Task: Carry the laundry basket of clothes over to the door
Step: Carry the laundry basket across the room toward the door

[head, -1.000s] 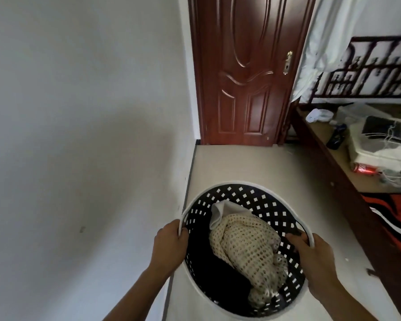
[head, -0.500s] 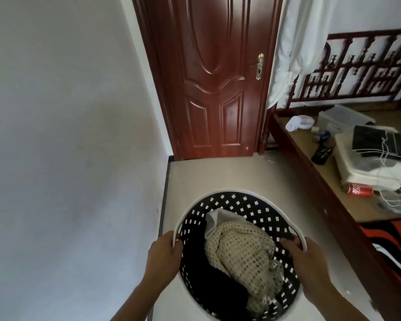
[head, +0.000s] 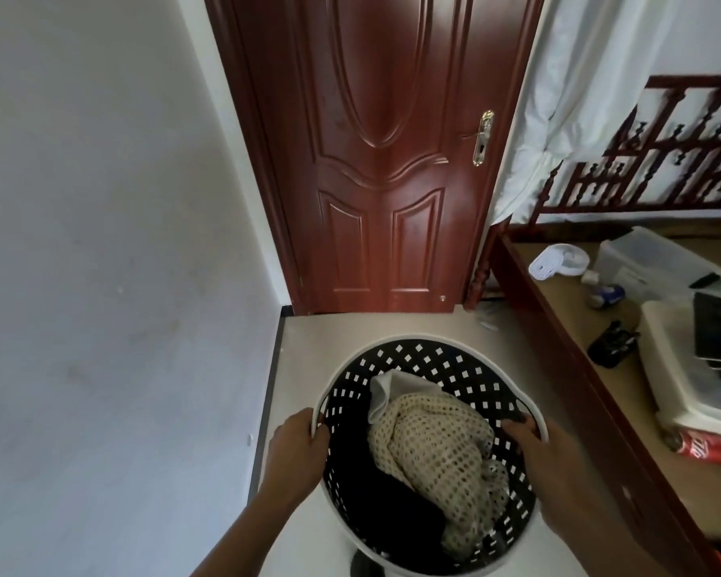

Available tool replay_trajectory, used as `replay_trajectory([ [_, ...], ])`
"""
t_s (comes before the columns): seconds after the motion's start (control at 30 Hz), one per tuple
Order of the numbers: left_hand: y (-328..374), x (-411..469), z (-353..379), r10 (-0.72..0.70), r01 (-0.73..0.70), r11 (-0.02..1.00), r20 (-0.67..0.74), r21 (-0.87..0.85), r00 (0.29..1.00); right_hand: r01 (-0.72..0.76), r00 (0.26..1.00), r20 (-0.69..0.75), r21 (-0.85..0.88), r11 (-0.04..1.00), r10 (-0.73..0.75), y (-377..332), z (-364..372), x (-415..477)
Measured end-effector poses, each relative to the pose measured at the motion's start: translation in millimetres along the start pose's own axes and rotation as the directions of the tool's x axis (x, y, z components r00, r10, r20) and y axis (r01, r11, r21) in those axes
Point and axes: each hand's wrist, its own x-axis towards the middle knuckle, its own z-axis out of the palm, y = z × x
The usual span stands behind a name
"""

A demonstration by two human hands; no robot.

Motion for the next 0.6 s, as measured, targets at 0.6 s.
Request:
replay_trajectory([
  [0.6, 107.7, 361.9, 25.7, -0.074, 0.073, 0.997, -0.018, -0.003, 0.997, -0.027, 0.995, 0.094, -0.051, 0.998, 0.032, -180.1, 144.5, 323.0],
])
